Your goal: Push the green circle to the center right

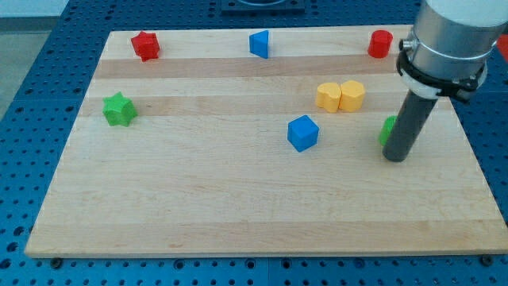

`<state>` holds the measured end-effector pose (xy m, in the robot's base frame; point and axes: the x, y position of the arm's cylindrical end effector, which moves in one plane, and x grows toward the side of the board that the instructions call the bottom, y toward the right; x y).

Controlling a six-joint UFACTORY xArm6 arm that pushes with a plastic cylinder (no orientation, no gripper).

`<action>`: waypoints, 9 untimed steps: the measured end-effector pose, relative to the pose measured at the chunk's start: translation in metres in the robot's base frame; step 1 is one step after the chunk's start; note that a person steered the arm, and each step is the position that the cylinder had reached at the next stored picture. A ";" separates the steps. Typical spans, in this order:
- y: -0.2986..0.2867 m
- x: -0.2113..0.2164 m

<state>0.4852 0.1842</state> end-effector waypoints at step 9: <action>0.006 -0.054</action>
